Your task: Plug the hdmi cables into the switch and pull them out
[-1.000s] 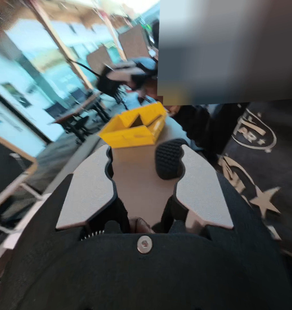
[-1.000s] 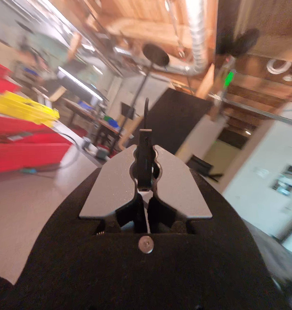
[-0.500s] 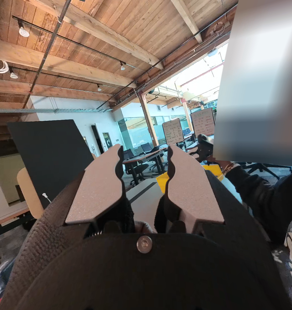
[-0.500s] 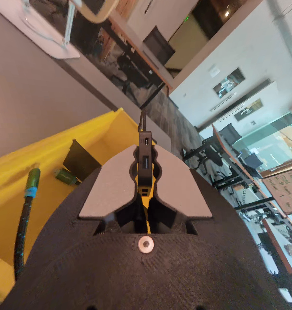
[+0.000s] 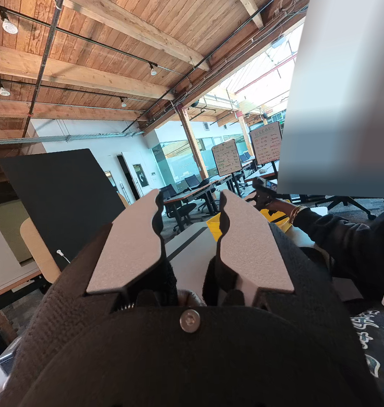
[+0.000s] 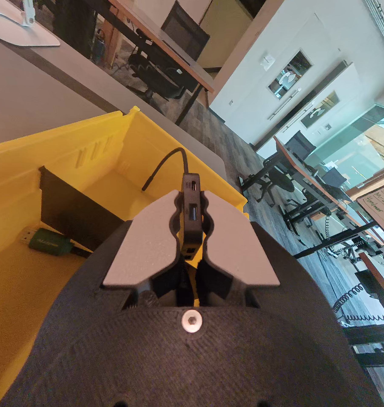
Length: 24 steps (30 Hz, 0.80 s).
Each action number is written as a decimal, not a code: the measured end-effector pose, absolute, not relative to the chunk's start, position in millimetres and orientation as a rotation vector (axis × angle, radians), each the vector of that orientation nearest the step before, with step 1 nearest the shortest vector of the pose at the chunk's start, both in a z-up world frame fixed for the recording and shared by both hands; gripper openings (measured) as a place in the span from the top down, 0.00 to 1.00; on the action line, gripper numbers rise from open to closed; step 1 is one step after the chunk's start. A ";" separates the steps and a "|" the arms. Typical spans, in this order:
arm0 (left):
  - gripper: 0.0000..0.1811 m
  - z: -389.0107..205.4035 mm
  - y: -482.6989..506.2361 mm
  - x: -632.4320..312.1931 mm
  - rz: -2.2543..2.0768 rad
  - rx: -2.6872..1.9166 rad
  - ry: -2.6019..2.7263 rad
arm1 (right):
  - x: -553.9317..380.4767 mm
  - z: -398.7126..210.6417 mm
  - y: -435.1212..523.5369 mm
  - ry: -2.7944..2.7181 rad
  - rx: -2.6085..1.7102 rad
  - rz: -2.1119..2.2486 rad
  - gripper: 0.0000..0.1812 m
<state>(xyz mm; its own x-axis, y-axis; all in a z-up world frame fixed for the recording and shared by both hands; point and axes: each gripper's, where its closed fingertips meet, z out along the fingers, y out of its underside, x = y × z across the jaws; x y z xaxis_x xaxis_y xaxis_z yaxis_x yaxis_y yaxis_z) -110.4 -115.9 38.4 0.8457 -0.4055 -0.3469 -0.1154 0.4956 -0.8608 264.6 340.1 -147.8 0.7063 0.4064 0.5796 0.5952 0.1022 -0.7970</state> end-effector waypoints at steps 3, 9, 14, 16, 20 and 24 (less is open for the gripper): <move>0.74 39.2 -117.2 -111.2 -0.167 -1.046 0.564 | 262.8 -153.1 342.2 -0.854 -1.550 -0.155 0.91; 0.74 37.1 -112.0 -116.1 -0.171 -1.060 0.550 | 263.6 -181.2 345.3 -0.966 -1.669 -0.243 0.83; 0.74 33.3 -106.2 -123.9 -0.127 -1.105 0.522 | 254.9 -148.3 336.5 -0.854 -1.542 -0.101 0.82; 0.74 32.2 -105.1 -132.2 -0.085 -1.136 0.484 | 252.6 -121.9 328.7 -0.765 -1.449 -0.010 0.78; 0.74 23.8 -101.0 -165.6 0.048 -1.243 0.350 | 250.4 -59.1 299.3 -0.581 -1.233 0.203 0.73; 0.73 -8.8 -92.2 -217.1 0.251 -1.473 0.190 | 245.9 -24.0 271.2 -0.536 -1.122 0.344 0.67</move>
